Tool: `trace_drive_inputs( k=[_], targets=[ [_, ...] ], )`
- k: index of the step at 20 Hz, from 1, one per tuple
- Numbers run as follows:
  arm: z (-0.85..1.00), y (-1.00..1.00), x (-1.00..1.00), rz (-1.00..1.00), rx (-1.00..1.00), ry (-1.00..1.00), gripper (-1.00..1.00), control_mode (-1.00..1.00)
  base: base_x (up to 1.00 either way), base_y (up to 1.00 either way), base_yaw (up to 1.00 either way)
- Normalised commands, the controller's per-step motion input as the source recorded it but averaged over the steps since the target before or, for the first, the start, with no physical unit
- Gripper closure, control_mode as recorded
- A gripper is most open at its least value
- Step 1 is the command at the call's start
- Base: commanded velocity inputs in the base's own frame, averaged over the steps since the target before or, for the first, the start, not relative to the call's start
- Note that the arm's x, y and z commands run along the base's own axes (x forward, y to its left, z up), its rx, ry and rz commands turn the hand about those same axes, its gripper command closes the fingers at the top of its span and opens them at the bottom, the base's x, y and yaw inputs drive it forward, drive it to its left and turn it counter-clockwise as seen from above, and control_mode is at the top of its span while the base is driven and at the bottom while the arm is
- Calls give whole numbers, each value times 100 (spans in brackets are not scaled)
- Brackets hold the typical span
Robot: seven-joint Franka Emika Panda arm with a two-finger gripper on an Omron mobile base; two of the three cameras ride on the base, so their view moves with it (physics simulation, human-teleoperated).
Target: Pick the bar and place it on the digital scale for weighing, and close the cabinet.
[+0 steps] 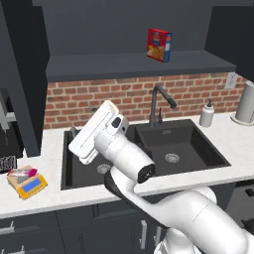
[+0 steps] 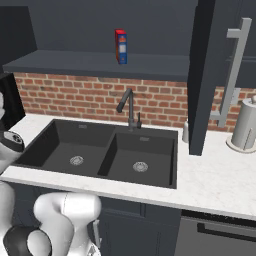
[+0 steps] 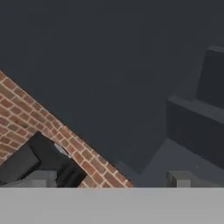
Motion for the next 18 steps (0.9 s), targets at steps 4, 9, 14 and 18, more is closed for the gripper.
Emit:
trace_drive_inputs(
  k=[4,9,14,18],
  targets=[
    [91,-68,-39,-17,1,-33,-100,-100,0,0,0],
    [72,-79,-27,-2,0,-19,-100,-100,0,0,0],
    [52,-98,-27,0,2,-16,-100,-100,0,0,0],
    [35,-99,-25,0,31,-27,-100,-100,0,0,0]
  ],
)
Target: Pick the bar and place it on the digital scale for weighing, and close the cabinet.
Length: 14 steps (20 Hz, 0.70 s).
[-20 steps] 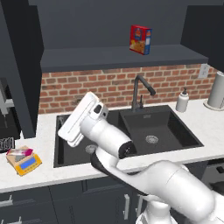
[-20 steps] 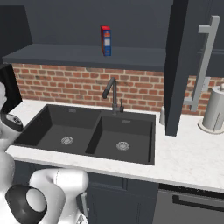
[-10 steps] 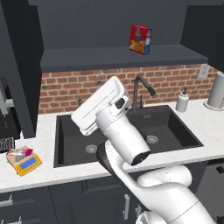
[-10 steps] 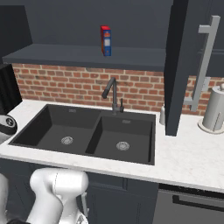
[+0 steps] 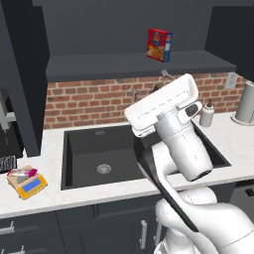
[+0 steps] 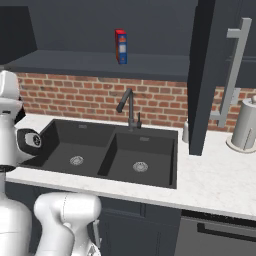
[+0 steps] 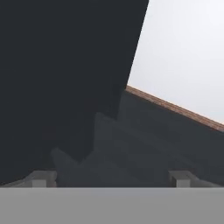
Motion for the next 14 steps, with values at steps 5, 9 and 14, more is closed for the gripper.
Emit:
trace_drive_inputs(
  k=[5,9,14],
  targets=[
    [25,-100,-37,0,45,-22,-100,-100,0,0,0],
    [9,-85,-42,-4,53,-3,-100,-100,0,0,0],
    [0,0,-69,-12,24,-6,-100,-100,0,0,0]
  ],
)
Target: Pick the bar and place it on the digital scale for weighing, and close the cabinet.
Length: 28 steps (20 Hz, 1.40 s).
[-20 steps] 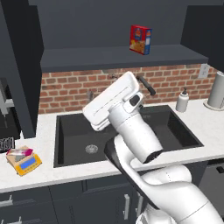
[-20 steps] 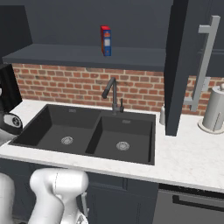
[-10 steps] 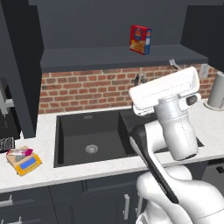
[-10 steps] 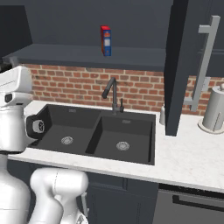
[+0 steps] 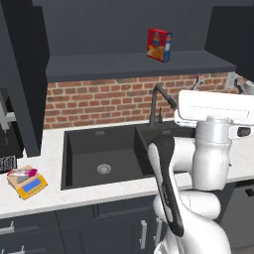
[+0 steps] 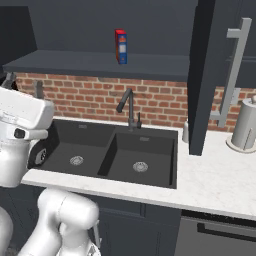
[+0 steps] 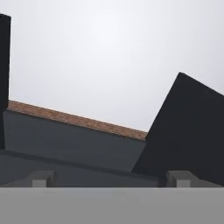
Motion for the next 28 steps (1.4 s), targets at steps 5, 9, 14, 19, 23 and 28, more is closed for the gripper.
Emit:
trace_drive_inputs(
  k=[5,9,14,19,23,28],
  targets=[
    [0,-20,-7,18,18,28,-100,-100,0,0,0],
    [0,-35,-10,43,6,28,-100,-100,0,0,0],
    [-4,-33,0,50,10,38,-100,-100,0,0,0],
    [-26,-36,10,43,23,56,-100,-100,0,0,0],
    [-28,-3,17,32,2,81,-100,-100,0,0,0],
    [-38,11,43,25,5,92,-100,-100,0,0,0]
  ],
)
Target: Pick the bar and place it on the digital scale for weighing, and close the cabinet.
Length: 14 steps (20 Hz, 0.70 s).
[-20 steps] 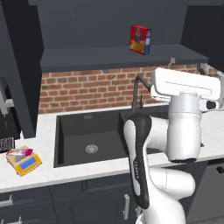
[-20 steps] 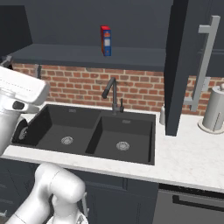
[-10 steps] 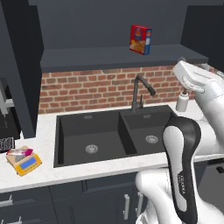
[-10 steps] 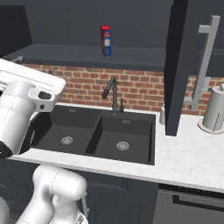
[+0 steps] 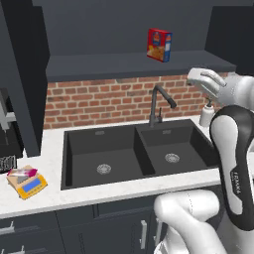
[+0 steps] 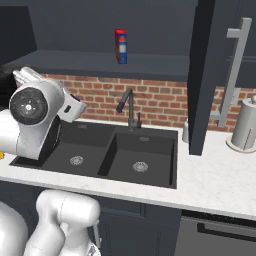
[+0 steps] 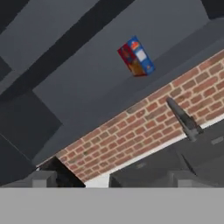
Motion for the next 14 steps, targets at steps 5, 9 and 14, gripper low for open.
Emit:
trace_drive_inputs(
  k=[5,9,14],
  targets=[
    [-47,3,43,22,41,47,-100,-100,0,0,0],
    [-90,26,9,18,43,6,-100,-100,0,0,0],
    [-100,67,0,9,18,0,-100,-100,0,0,0]
  ],
)
